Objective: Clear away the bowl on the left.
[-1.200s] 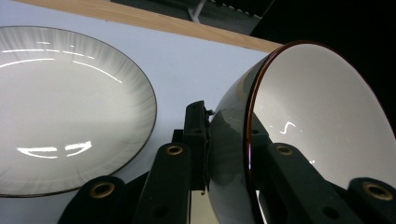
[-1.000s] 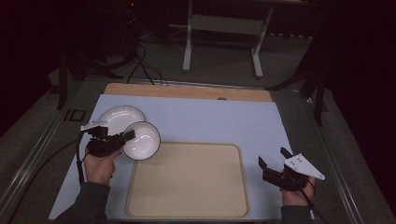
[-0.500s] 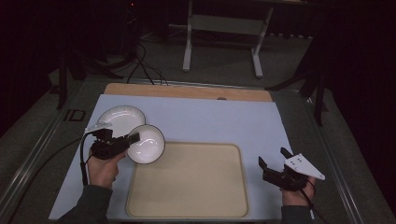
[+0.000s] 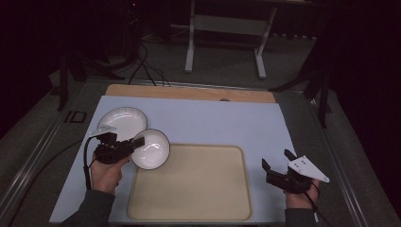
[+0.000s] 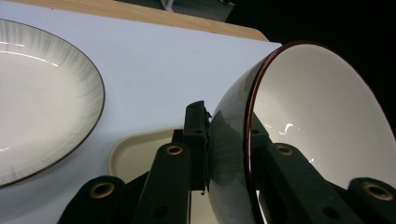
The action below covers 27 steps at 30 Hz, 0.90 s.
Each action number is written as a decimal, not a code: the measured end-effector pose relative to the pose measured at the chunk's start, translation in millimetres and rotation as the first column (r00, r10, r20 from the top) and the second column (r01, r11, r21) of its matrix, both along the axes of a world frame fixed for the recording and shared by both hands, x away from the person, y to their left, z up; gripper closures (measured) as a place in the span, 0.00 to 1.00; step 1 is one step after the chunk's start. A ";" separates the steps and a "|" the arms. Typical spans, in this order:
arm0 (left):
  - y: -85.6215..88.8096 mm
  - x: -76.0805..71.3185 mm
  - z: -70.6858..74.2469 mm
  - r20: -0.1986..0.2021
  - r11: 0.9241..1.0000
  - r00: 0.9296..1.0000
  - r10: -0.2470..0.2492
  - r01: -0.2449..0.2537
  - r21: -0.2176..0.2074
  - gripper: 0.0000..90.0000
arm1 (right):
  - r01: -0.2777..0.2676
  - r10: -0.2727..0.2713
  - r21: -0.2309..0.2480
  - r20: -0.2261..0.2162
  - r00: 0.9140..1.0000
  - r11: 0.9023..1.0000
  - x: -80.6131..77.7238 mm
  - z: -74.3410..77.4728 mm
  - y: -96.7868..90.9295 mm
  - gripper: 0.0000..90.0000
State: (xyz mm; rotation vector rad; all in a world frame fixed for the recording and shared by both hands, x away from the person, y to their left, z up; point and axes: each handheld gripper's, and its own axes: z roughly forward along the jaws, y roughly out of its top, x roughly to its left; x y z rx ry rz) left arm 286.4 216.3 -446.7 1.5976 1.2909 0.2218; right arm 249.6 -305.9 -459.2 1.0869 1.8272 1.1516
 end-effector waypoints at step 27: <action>-17.2 -8.2 -4.5 -0.026 0.998 0.997 -0.070 0.070 -0.003 0.88 | 0.000 0.000 -0.003 0.003 1.000 1.000 -0.1 0.1 0.2 0.15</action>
